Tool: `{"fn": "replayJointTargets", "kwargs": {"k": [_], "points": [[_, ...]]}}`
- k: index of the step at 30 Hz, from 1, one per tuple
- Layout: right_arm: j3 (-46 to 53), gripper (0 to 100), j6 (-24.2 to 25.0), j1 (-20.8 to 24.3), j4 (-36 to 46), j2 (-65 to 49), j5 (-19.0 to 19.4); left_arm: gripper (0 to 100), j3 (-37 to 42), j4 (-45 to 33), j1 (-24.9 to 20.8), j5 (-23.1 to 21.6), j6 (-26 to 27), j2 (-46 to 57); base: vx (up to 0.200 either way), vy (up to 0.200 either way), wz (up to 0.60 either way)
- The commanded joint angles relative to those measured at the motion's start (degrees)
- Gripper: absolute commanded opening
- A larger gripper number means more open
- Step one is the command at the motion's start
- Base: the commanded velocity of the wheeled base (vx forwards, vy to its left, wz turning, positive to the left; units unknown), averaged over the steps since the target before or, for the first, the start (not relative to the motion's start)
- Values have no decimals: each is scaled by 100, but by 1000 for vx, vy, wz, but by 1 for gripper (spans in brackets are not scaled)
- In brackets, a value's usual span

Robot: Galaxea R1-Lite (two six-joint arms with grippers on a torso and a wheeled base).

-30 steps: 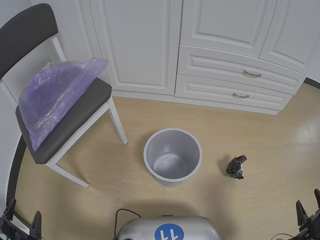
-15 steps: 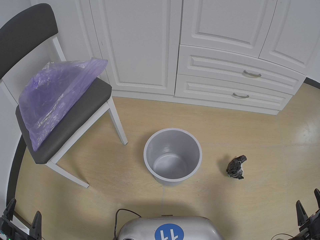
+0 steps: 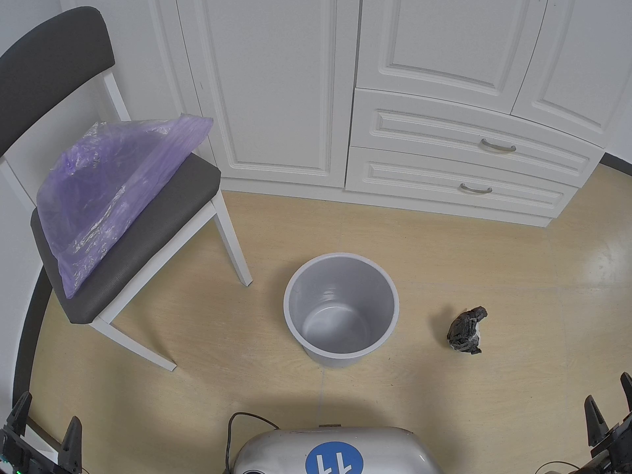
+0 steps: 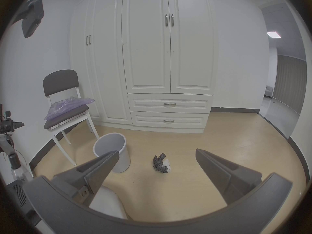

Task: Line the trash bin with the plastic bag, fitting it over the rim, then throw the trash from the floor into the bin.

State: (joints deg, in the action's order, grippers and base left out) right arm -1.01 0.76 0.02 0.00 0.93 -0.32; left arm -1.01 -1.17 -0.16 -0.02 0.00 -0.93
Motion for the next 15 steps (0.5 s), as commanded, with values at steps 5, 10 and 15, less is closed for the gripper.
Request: {"fn": "replayJointTargets", "kwargs": {"k": [5,10,15], "points": [[101,100,-5,-2,0,-93,-3,100,57,-6,-2,2,9,75,0,0,0],[101,100,-181,-11,9,-93,14,100,66,-6,-2,-6,44,93,0,0,0],[101,100,-304,-11,9,-93,102,100,66,-6,-2,-33,114,93,0,0,0]]}}
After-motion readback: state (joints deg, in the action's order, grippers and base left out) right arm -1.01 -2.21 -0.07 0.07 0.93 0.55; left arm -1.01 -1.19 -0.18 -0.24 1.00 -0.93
